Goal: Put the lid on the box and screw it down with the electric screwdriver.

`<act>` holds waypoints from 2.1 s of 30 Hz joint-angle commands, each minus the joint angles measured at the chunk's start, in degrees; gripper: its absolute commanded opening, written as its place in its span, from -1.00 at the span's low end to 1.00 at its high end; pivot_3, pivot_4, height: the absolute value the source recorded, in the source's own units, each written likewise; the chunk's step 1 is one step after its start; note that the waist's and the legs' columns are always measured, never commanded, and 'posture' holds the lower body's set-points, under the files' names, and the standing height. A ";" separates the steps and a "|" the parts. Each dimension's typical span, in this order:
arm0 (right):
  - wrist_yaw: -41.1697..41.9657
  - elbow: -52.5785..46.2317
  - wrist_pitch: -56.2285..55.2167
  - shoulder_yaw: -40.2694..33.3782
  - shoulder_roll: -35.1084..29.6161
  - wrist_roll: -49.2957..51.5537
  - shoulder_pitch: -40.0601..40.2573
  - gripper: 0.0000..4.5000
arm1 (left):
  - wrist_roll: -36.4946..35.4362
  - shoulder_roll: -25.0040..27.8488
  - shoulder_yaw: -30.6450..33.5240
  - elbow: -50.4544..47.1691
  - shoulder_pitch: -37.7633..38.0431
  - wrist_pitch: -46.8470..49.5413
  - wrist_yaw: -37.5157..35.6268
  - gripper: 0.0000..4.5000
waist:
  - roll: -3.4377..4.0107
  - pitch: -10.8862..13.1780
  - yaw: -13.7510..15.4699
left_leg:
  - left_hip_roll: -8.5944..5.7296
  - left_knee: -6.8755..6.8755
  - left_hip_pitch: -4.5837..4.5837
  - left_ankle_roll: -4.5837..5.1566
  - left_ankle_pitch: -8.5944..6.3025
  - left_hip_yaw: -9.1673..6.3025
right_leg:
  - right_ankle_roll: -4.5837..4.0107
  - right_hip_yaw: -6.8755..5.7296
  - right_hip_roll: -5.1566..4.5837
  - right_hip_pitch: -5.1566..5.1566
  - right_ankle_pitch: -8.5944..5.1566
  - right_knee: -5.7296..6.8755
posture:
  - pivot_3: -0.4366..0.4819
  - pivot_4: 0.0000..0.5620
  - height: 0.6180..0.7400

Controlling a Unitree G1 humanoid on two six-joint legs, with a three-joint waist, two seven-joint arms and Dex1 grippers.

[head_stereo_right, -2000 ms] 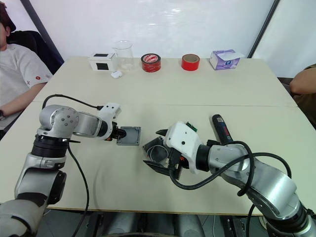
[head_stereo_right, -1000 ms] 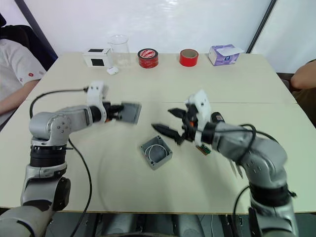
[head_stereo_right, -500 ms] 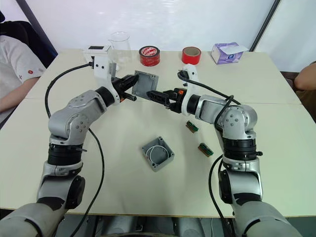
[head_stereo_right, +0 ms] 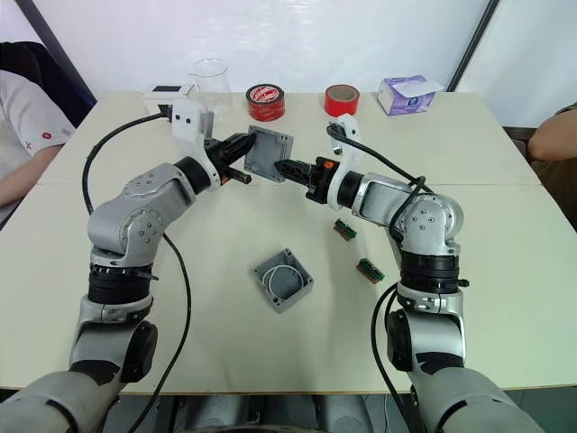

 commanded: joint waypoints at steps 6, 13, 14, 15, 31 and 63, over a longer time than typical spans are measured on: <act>-0.81 -2.75 -1.33 -1.45 0.54 0.67 -1.20 -0.94 | -2.28 1.35 1.39 -3.48 0.98 1.00 -2.77 -0.58 | 0.00 0.00 -0.01 | 0.00 0.01 0.00 -0.01 0.01 0.00 | 0.00 0.00 0.00 -0.01 0.00 0.01 | -0.05 -0.47 1.00; 1.09 -7.12 -7.61 1.70 -1.59 -5.06 1.50 -0.94 | -17.10 5.91 12.17 -4.27 0.51 13.27 -7.35 0.28 | 0.00 0.00 -0.21 | 0.02 0.01 0.00 -0.01 0.01 0.00 | 0.00 0.00 0.02 -0.03 0.00 0.03 | -0.05 -0.47 1.00; 1.72 -8.09 -9.07 2.39 -2.40 -6.51 2.15 -0.94 | -19.70 6.98 13.94 -4.00 0.40 15.89 -7.76 0.28 | 0.01 0.00 -0.27 | 0.03 0.01 0.00 -0.01 0.01 0.00 | 0.01 0.00 0.04 -0.04 0.00 0.03 | -0.05 -0.47 1.00; 2.24 -9.09 -10.47 2.89 -3.26 -7.88 2.97 -0.94 | -21.79 8.10 15.47 -3.66 0.38 17.57 -8.30 0.28 | 0.01 0.00 -0.26 | 0.04 0.01 0.00 -0.01 0.01 0.00 | 0.01 0.00 0.06 -0.04 0.00 0.03 | -0.05 -0.47 1.00; 1.50 -36.26 -84.30 21.46 -34.08 -87.72 51.26 -0.94 | -23.43 16.89 5.90 6.56 -1.70 20.61 -23.71 -0.96 | -0.05 0.03 -0.11 | -0.12 0.05 0.47 -0.48 0.27 -0.02 | 0.31 0.02 0.10 0.48 -0.19 0.02 | -0.05 -0.47 1.00; 16.41 -39.95 -77.95 29.35 -12.21 -121.16 59.64 -0.94 | 2.85 15.81 -22.76 10.10 -3.11 -6.11 -50.21 -0.96 | -0.03 0.02 0.03 | -0.01 0.09 0.75 -0.26 0.18 -0.07 | 0.25 0.06 0.38 0.70 -0.21 0.18 | -0.05 -0.47 1.00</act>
